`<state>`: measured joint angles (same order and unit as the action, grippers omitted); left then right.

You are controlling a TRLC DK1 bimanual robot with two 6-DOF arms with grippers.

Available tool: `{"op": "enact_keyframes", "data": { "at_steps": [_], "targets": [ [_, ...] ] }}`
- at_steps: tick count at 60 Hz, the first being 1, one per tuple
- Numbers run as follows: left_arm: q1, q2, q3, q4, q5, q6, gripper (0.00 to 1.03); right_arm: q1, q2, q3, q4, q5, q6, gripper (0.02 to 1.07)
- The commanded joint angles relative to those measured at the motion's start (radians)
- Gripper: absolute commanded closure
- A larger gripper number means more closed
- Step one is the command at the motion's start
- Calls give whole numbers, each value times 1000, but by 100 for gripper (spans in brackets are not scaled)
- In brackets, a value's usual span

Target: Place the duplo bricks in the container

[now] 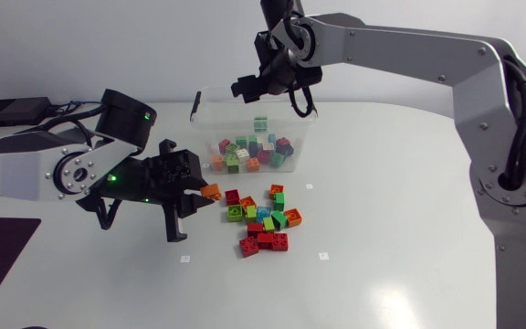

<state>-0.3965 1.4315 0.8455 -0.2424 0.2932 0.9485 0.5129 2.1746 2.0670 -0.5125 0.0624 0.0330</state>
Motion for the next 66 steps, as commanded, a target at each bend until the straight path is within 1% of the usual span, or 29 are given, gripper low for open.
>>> {"op": "enact_keyframes", "data": {
  "at_steps": [1,5,10,20,26,32,55,66],
  "targets": [
    [27,-20,23,-6,1,-31,73,4,-7,36,2,16,4,7],
    [38,-19,56,-3,3,-59,73,-2,-44,24,-12,16,2,7],
    [45,-11,99,14,3,-108,73,-8,-104,-31,-12,16,1,7],
    [64,38,199,72,3,-203,73,-17,-263,-223,23,10,-10,7],
    [73,87,262,84,3,-240,73,-17,-349,-326,32,7,-10,7],
    [85,179,374,103,1,-292,72,-16,-438,-446,49,1,-15,7],
    [81,443,690,103,0,-361,72,-45,-687,-874,143,-22,-35,7],
    [70,535,814,66,0,-375,72,-54,-756,-1035,184,-30,-39,7]
  ]
}}
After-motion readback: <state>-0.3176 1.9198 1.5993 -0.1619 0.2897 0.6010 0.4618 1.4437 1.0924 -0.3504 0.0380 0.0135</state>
